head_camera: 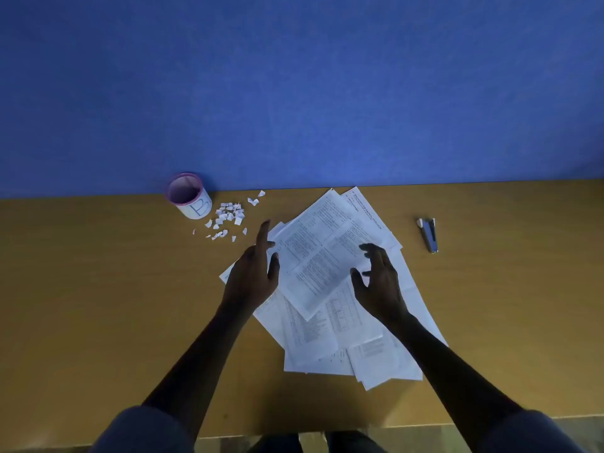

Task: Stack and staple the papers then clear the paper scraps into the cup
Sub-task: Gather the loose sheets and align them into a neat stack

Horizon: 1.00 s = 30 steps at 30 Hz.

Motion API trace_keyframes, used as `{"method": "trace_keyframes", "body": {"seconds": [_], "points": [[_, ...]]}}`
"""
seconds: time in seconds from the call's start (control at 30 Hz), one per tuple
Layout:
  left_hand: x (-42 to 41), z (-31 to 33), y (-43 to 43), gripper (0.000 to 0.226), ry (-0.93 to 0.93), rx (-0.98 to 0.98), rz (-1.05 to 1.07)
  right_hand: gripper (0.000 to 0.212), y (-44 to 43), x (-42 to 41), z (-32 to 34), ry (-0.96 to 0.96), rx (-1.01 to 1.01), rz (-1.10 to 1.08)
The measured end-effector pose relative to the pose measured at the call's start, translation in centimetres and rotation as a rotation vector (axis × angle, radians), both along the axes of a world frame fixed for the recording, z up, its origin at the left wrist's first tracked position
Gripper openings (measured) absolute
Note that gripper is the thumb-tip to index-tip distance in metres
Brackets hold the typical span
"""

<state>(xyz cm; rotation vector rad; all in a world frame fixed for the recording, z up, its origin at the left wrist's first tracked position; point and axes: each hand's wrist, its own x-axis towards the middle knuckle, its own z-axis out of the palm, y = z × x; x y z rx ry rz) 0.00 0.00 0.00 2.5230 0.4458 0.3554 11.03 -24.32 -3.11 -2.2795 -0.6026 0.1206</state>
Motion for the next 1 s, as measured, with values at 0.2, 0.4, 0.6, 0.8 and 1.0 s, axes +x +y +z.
{"method": "trace_keyframes", "body": {"seconds": [0.2, 0.4, 0.6, 0.8, 1.0], "points": [[3.4, -2.1, 0.3, 0.062, 0.100, -0.120, 0.053, 0.040, 0.9, 0.0, -1.7, 0.455, -0.005, -0.311], [7.0, -3.9, 0.9, 0.060, 0.287, -0.192, 0.116, 0.042, 2.1, 0.6, -3.3, 0.749, 0.023, -0.571], [9.2, -4.5, 1.7, 0.063, 0.386, -0.156, 0.163, 0.028, 2.4, 0.9, -4.3, 0.792, 0.073, -0.680], [9.9, -5.1, 1.9, 0.056, 0.431, -0.091, 0.155, 0.021, 2.7, 0.9, -4.9, 0.802, 0.064, -0.727], [10.1, -4.8, 1.4, 0.052, 0.414, -0.079, 0.159, 0.032, 2.8, 1.0, -5.5, 0.808, 0.063, -0.718]]}}
